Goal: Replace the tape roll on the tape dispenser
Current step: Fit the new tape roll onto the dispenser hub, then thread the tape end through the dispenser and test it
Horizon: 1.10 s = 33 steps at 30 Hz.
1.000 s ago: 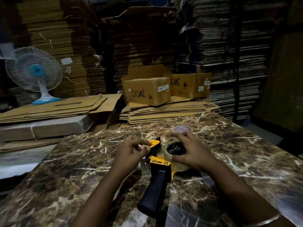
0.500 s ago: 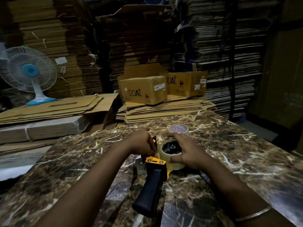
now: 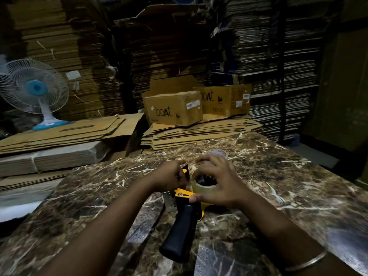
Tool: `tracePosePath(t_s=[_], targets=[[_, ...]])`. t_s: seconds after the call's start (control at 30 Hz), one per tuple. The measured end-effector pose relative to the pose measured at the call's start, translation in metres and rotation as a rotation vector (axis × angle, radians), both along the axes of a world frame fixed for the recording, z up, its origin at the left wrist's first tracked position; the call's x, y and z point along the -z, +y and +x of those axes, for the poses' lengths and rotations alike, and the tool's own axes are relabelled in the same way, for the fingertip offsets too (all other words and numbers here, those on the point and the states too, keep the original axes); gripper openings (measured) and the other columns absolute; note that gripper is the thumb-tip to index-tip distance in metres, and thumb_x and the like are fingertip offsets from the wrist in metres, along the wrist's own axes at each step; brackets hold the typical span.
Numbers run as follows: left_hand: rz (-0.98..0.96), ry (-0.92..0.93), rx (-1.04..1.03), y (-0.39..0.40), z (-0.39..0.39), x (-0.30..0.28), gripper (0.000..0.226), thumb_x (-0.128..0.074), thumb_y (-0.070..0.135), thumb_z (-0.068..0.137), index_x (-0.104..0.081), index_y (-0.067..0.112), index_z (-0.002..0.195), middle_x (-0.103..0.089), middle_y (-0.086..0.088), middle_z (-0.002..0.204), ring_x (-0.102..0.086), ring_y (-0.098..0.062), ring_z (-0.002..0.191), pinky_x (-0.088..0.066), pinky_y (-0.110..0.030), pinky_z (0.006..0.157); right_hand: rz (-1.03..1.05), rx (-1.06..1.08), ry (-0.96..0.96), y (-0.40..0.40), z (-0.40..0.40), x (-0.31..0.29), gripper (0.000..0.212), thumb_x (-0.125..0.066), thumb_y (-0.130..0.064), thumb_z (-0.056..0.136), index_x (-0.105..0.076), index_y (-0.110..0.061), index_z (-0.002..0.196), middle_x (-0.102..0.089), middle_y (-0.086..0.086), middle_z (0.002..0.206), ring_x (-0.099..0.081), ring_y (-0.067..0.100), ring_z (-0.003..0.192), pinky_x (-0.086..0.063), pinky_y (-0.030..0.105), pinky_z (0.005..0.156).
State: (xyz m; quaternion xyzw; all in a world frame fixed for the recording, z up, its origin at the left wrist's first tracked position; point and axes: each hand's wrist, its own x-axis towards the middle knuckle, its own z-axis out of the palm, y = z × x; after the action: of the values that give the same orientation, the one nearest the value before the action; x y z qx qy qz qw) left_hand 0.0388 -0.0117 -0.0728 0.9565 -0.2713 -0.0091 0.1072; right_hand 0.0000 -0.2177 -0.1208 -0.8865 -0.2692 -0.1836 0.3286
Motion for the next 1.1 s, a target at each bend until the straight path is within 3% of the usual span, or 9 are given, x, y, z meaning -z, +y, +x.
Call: tracePosePath(t_s=[0.17, 0.3, 0.43, 0.57, 0.67, 0.8, 0.9, 1.0, 1.1], targets=[[0.042, -0.021, 0.068, 0.014, 0.002, 0.001, 0.01, -0.071, 0.011, 0.084, -0.081, 0.011, 0.088, -0.051, -0.003, 0.148, -0.039, -0.006, 0.138, -0.045, -0.029, 0.099, -0.005, -0.044, -0.093, 0.016, -0.003, 0.007, 0.048, -0.063, -0.078, 0.061, -0.074, -0.036, 0.079, -0.049, -0.021, 0.13, -0.035, 0.007, 0.128, -0.012, 0.036, 0.097], [-0.006, -0.014, 0.041, 0.032, -0.003, 0.007, 0.009, -0.072, 0.012, 0.083, -0.08, 0.013, 0.089, -0.042, 0.002, 0.154, -0.031, -0.004, 0.143, -0.044, -0.026, 0.102, 0.013, -0.009, -0.056, 0.017, 0.002, 0.01, 0.046, -0.061, -0.076, 0.06, -0.072, -0.033, 0.073, -0.048, -0.022, 0.122, -0.035, 0.005, 0.123, -0.015, 0.035, 0.092], [-0.115, -0.034, -0.015, 0.038, -0.016, 0.014, 0.013, -0.072, 0.007, 0.083, -0.08, 0.013, 0.09, -0.031, -0.001, 0.16, -0.035, -0.007, 0.142, -0.047, -0.027, 0.1, 0.021, 0.012, -0.018, 0.021, 0.003, 0.011, 0.042, -0.061, -0.076, 0.057, -0.066, -0.035, 0.068, -0.045, -0.02, 0.12, -0.035, 0.002, 0.123, -0.016, 0.035, 0.093], [-0.216, -0.058, -0.038, 0.041, -0.028, 0.023, 0.012, -0.07, -0.001, 0.082, -0.079, 0.007, 0.083, -0.031, 0.003, 0.16, -0.034, 0.002, 0.136, -0.048, -0.03, 0.1, 0.037, 0.019, -0.014, 0.023, 0.001, 0.011, 0.041, -0.062, -0.074, 0.056, -0.063, -0.035, 0.067, -0.043, -0.018, 0.116, -0.035, 0.0, 0.116, -0.018, 0.033, 0.092], [-0.299, -0.082, -0.056, 0.053, -0.033, 0.028, 0.011, -0.073, 0.006, 0.082, -0.08, 0.013, 0.08, -0.034, 0.007, 0.158, -0.035, -0.005, 0.141, -0.045, -0.027, 0.103, 0.052, 0.024, -0.014, 0.023, 0.002, 0.012, 0.038, -0.07, -0.069, 0.058, -0.064, -0.033, 0.066, -0.044, -0.019, 0.114, -0.035, -0.001, 0.112, -0.021, 0.035, 0.093], [-0.39, -0.058, -0.087, 0.068, -0.044, 0.032, 0.009, -0.074, 0.009, 0.084, -0.08, 0.014, 0.085, -0.04, 0.008, 0.154, -0.037, -0.003, 0.139, -0.039, -0.026, 0.109, 0.089, 0.006, 0.0, 0.022, 0.004, 0.013, 0.044, -0.062, -0.076, 0.053, -0.066, -0.034, 0.067, -0.045, -0.019, 0.114, -0.037, -0.001, 0.116, -0.018, 0.033, 0.092], [-0.438, -0.018, -0.073, 0.072, -0.05, 0.032, 0.01, -0.073, 0.009, 0.085, -0.079, 0.016, 0.081, -0.045, 0.013, 0.149, -0.04, -0.001, 0.137, -0.048, -0.032, 0.104, 0.09, -0.008, 0.021, 0.022, 0.005, 0.012, 0.05, -0.066, -0.074, 0.052, -0.071, -0.029, 0.072, -0.044, -0.017, 0.115, -0.039, 0.003, 0.119, -0.02, 0.036, 0.096], [-0.473, -0.014, -0.067, 0.08, -0.054, 0.031, 0.013, -0.075, 0.015, 0.085, -0.077, 0.024, 0.075, -0.051, 0.016, 0.143, -0.045, -0.001, 0.132, -0.05, -0.019, 0.096, 0.073, -0.006, 0.039, 0.022, 0.003, 0.009, 0.036, -0.082, -0.058, 0.059, -0.072, -0.027, 0.073, -0.044, -0.014, 0.115, -0.04, 0.007, 0.117, -0.024, 0.038, 0.099], [-0.523, -0.012, -0.069, 0.09, -0.06, 0.032, 0.011, -0.077, 0.015, 0.083, -0.079, 0.022, 0.075, -0.054, 0.02, 0.136, -0.048, 0.005, 0.128, -0.055, -0.016, 0.086, 0.071, -0.002, 0.061, 0.023, 0.003, 0.006, 0.036, -0.077, -0.06, 0.058, -0.072, -0.027, 0.072, -0.044, -0.015, 0.112, -0.044, 0.011, 0.116, -0.026, 0.037, 0.097]])
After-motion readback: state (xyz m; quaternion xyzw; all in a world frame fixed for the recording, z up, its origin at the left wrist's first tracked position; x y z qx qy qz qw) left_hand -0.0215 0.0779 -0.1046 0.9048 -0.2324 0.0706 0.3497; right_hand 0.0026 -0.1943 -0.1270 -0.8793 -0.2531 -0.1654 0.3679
